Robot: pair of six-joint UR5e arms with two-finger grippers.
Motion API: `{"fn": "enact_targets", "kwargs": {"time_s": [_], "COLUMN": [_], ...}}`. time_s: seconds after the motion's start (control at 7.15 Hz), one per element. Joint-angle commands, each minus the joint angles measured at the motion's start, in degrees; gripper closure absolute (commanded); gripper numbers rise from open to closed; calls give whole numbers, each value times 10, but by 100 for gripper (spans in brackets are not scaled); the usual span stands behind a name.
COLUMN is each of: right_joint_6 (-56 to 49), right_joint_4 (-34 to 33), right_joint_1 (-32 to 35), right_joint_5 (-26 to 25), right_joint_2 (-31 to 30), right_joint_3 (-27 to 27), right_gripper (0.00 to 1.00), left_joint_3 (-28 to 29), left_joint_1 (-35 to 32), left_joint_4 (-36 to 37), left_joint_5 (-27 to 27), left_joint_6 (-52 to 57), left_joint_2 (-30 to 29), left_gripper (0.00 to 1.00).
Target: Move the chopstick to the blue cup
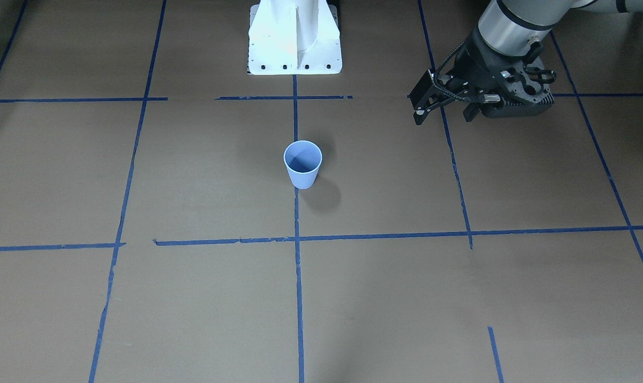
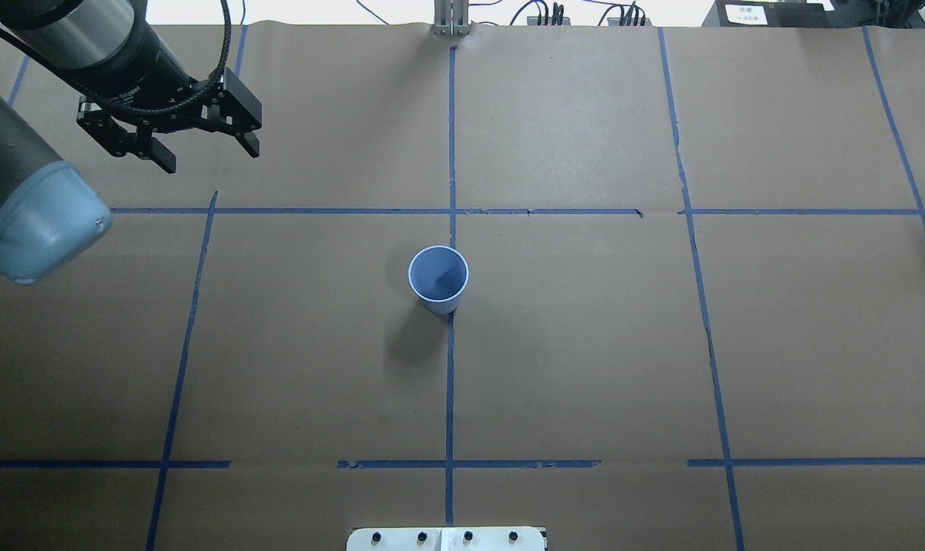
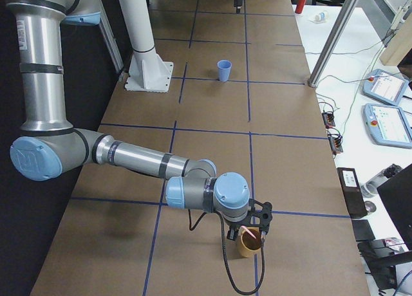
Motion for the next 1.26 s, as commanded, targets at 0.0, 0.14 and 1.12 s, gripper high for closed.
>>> {"fn": "enact_targets", "kwargs": {"time_s": [0.0, 0.14, 1.12], "right_joint_6": [-2, -31, -16], "right_joint_4": [-126, -207, -805], "right_joint_1": [5, 17, -72], "right_joint_5": [-4, -5, 27], "right_joint_2": [-44, -62, 296], "right_joint_3": [148, 223, 440], "right_gripper": [100, 100, 100], "left_joint_3": [-23, -23, -19], "left_joint_1": [-17, -26, -203], "left_joint_4": [0, 0, 86], "left_joint_5": [-1, -1, 0], "left_joint_6": [1, 3, 400], "left_joint_2": [23, 28, 155], "left_gripper": [0, 0, 0]}}
